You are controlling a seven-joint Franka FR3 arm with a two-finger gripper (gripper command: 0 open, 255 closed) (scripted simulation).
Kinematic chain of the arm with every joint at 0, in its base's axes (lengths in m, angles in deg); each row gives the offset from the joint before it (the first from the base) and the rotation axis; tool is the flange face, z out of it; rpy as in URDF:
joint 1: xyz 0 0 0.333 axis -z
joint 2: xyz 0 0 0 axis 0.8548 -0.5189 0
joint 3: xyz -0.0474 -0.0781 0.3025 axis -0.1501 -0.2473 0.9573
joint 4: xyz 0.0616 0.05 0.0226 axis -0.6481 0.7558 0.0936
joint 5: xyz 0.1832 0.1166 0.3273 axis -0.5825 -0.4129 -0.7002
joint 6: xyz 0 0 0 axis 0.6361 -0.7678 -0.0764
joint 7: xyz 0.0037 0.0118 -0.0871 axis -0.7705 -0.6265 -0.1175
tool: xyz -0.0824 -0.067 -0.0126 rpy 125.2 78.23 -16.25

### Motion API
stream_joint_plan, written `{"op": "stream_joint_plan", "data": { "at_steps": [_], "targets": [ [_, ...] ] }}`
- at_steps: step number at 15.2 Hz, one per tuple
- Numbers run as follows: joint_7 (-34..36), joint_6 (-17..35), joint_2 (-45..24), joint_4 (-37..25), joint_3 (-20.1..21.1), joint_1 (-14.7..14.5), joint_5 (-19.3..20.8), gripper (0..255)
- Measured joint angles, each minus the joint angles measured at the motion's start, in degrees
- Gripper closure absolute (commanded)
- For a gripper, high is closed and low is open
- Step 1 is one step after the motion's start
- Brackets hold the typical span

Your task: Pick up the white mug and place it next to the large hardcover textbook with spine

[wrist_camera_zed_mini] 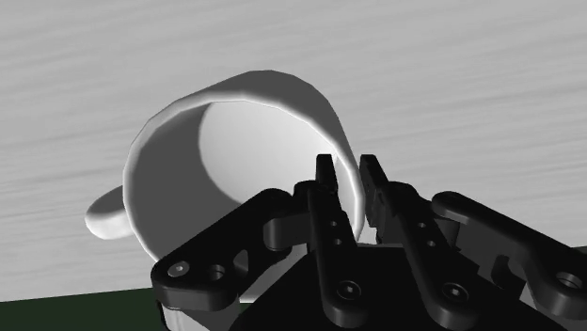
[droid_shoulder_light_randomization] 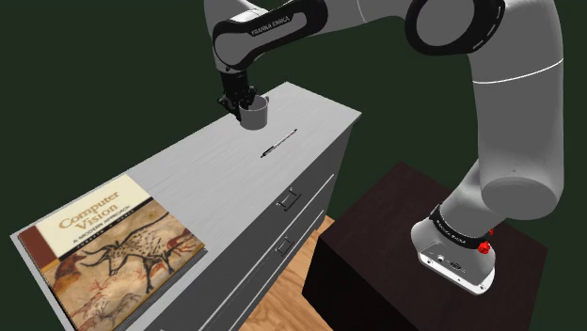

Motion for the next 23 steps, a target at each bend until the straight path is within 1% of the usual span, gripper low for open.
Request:
{"op": "stream_joint_plan", "data": {
  "at_steps": [9,23],
  "targets": [
    [-0.09,-0.65,0.37,-0.28,0.06,0.03,-0.10,255],
    [-0.84,-9.65,2.86,-6.90,0.54,-0.28,-0.91,255]
  ]
}}
